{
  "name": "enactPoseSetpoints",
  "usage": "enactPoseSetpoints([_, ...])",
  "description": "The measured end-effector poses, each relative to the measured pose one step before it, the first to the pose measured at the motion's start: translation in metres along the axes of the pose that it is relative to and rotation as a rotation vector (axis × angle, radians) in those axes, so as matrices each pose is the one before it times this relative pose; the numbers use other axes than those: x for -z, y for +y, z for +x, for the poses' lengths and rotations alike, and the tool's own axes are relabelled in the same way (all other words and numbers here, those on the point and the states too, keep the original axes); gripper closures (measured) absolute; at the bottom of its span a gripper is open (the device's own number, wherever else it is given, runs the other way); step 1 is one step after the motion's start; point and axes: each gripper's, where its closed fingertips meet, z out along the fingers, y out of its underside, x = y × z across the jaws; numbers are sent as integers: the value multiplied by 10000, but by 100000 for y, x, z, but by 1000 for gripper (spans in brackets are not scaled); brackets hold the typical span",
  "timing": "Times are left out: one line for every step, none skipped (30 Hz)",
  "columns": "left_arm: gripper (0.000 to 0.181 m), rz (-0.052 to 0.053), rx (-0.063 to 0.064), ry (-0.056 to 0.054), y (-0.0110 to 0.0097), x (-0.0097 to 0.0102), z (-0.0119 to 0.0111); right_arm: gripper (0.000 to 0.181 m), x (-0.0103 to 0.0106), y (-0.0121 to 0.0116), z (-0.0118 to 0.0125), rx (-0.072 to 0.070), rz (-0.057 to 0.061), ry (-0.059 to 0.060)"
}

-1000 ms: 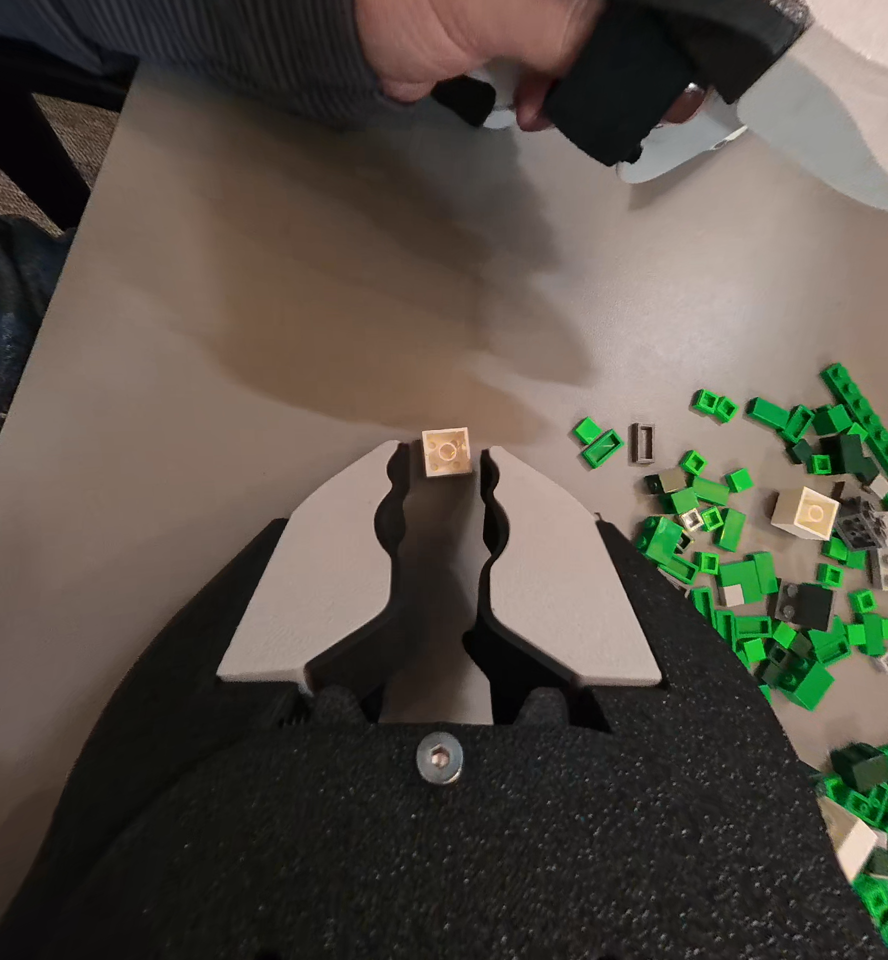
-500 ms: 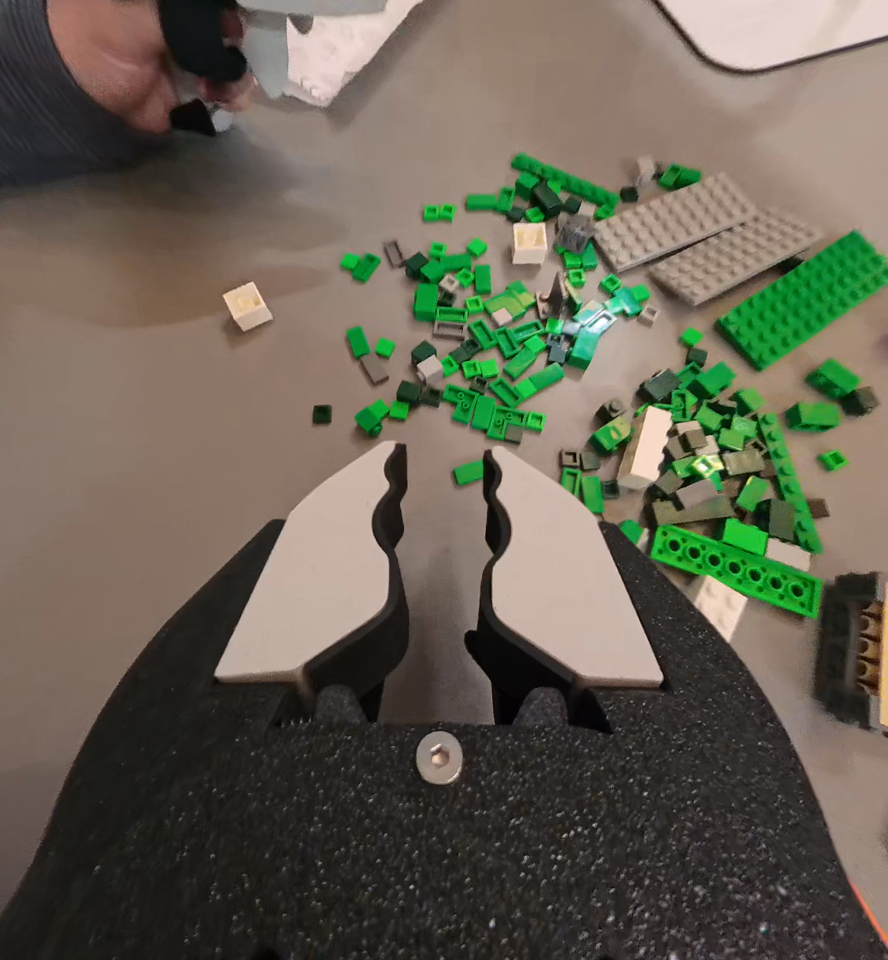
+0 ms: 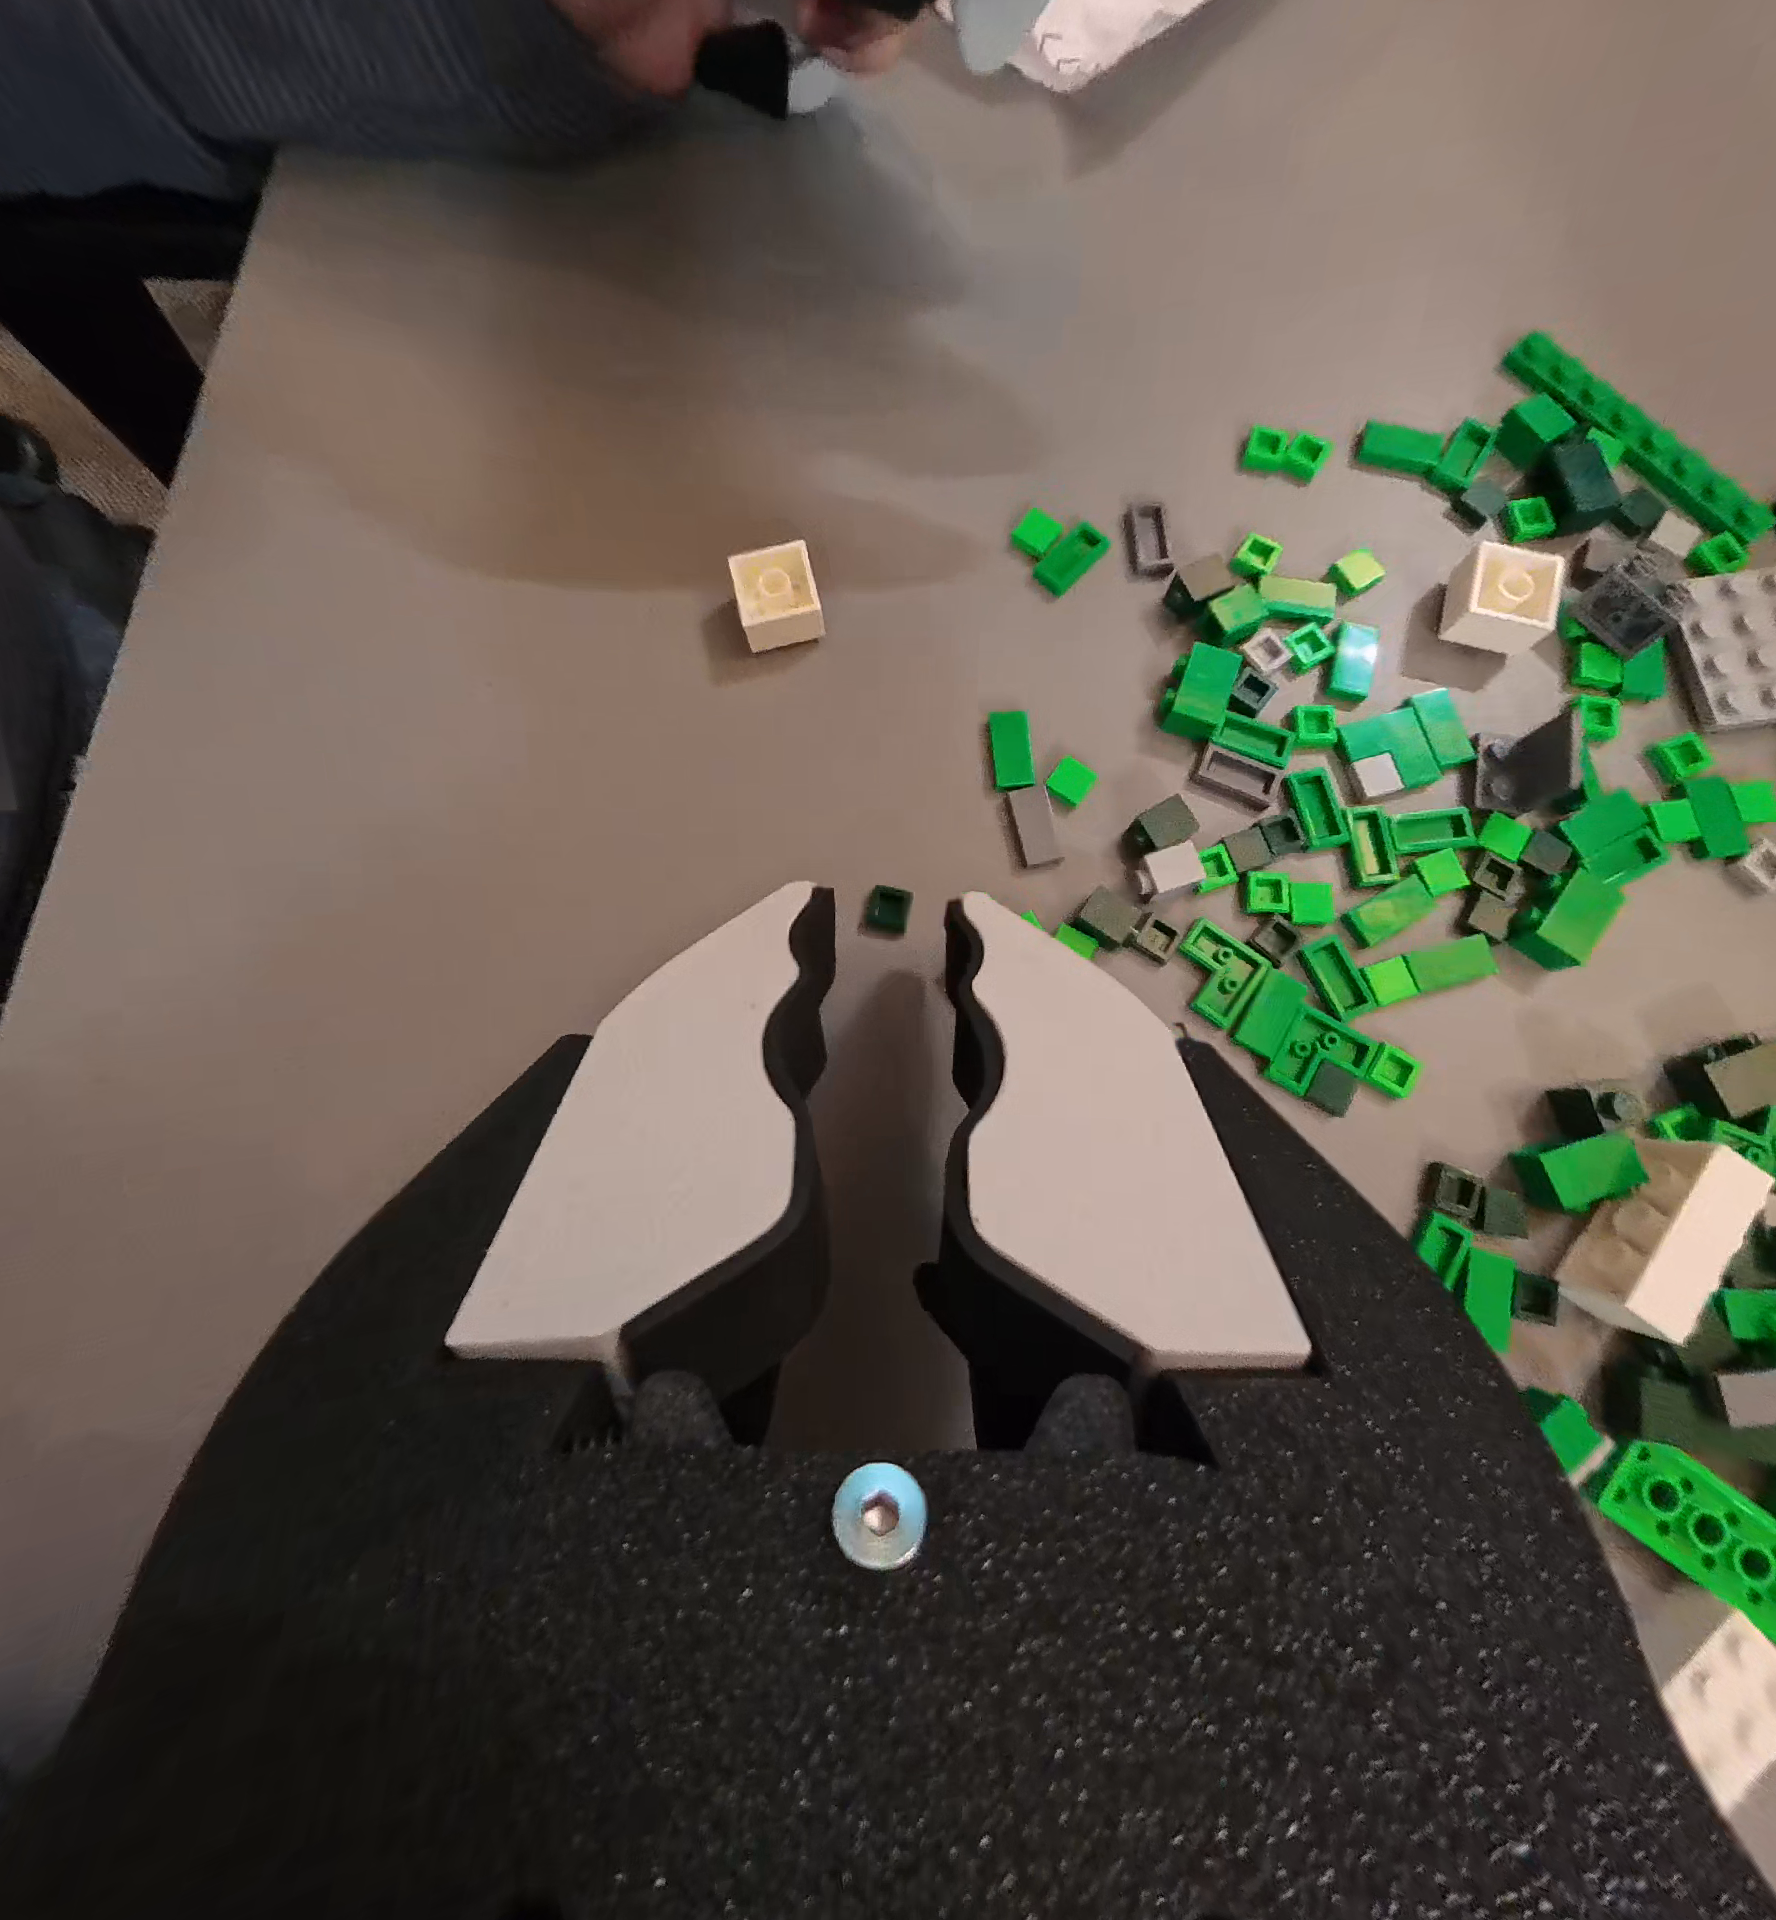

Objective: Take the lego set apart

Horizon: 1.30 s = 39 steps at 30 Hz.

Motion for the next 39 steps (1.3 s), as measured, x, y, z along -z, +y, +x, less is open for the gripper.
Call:
enactPoseSetpoints([156, -6, -8, 3, 6, -1, 11, 163, -238, 123, -58, 132, -230, 64])
enactPoseSetpoints([156, -5, -7, -1, 4, -6, -3, 164, -230, 213, -31, 113, -259, 64])
enactPoseSetpoints([156, -1, -7, 3, -1, -2, 20, 165, -197, 175, -6, 81, -199, 51])
enactPoseSetpoints([156, 0, -6, 3, 0, 4, 8, 166, -164, 47, -12, 48, -85, 10])
enactPoseSetpoints([156, -4, -3, 0, 13, -8, 2, 167, -129, -44, -70, 17, -1, -43])
enactPoseSetpoints([156, -6, -1, 1, 6, -5, 4, 168, -98, -42, -49, 1, 8, -47])
enactPoseSetpoints([156, -7, -3, 2, 7, -4, 3, 170, -88, 40, -61, 4, -46, -43])
enactPoseSetpoints([156, -9, -7, 3, 8, -9, 16, 172, -82, 110, -31, 20, -83, -13])
enactPoseSetpoints([156, -7, -9, 3, 17, -2, 11, 173, -39, 9, 40, 49, -22, 42])
enactPoseSetpoints([156, -5, -13, 3, 2, -12, 11, 174, -18, -16, 22, 57, -16, 40])
enactPoseSetpoints([156, -8, -13, 1, 6, -6, 17, 174, -15, -6, -8, 46, -32, 22])
enactPoseSetpoints([156, -5, -11, 0, 14, 0, 15, 174, -25, -22, -23, 46, -25, 14])
enactPoseSetpoints([156, -2, -10, -4, 1, -4, 1, 174, -32, -72, -81, 70, -10, -13])
enactPoseSetpoints([156, -6, -8, 0, 6, -1, 8, 174, -81, -169, -168, 97, 33, -62])
enactPoseSetpoints([156, -4, -6, -1, 2, -12, 11, 174, -117, -360, -310, 125, 111, -131])
enactPoseSetpoints([156, 1, -6, 1, -2, 3, 7, 174, -170, -554, -452, 172, 187, -194])
enactPoseSetpoints([156, -1, -3, 4, 1, 5, 12, 175, -261, -677, -553, 222, 205, -229])
enactPoseSetpoints([156, -4, 3, 2, 4, -10, -2, 175, -352, -620, -536, 242, 127, -202])
enactPoseSetpoints([156, -2, 3, 5, 3, 1, 8, 175, -419, -414, -449, 218, -18, -144])
enactPoseSetpoints([156, 2, 2, 0, 0, 4, -11, 174, -441, -167, -297, 165, -149, -75])
enactPoseSetpoints([156, 3, 2, 1, -4, -2, 3, 174, -404, -39, -148, 103, -170, -3])
enactPoseSetpoints([156, 1, 1, 3, -1, -1, 5, 171, -273, -103, -54, 23, -47, 18])
enactPoseSetpoints([156, -1, -2, 4, 1, 4, 13, 163, -54, -195, -67, -64, 118, -56])
enactPoseSetpoints([156, 0, -3, 1, 0, 0, -1, 161, 145, -115, 57, -144, 154, -43])
enactPoseSetpoints([156, -5, -4, 5, 14, -4, 18, 161, 364, -32, 307, -178, 194, 80])
enactPoseSetpoints([156, -6, -6, 2, 6, -5, 2, 161, 563, -24, 554, -182, 267, 223])
enactPoseSetpoints([156, 0, -5, 2, -2, -6, 12, 161, 704, 16, 791, -194, 273, 365])
enactPoseSetpoints([156, 1, -4, 3, -1, 3, 11, 161, 773, 138, 1026, -213, 208, 505])
enactPoseSetpoints([156, -5, -1, 5, 6, 3, 6, 162, 749, 301, 1203, -218, 89, 613])
enactPoseSetpoints([156, -4, 0, 2, 3, -10, -3, 164, 651, 513, 1247, -209, -56, 640])
enactPoseSetpoints([156, 0, 0, 2, 0, 4, 12, 167, 494, 674, 1190, -202, -180, 607])
enactPoseSetpoints([156, 2, 0, -1, -2, -1, -1, 168, 310, 704, 938, -188, -219, 446])
enactPoseSetpoints([156, 1, 0, 3, -1, -1, 4, 169, 149, 663, 653, -169, -229, 281])
enactPoseSetpoints([156, -4, 2, 1, 5, -1, -7, 170, -18, 657, 527, -126, -272, 230])
enactPoseSetpoints([156, -3, 0, 1, 2, -7, 5, 170, -144, 594, 408, -67, -274, 198])
enactPoseSetpoints([156, -3, -2, -1, 4, 2, -2, 171, -224, 418, 206, -33, -191, 92])
enactPoseSetpoints([156, -4, -5, 2, 2, -3, 11, 172, -239, 200, -21, -53, -82, -38])
enactPoseSetpoints([156, -3, -5, -2, 2, -7, -3, 173, -233, 57, -130, -96, -27, -113])
enactPoseSetpoints([156, -3, -5, 3, 1, -4, 13, 174, -188, 27, -162, -132, -10, -145])
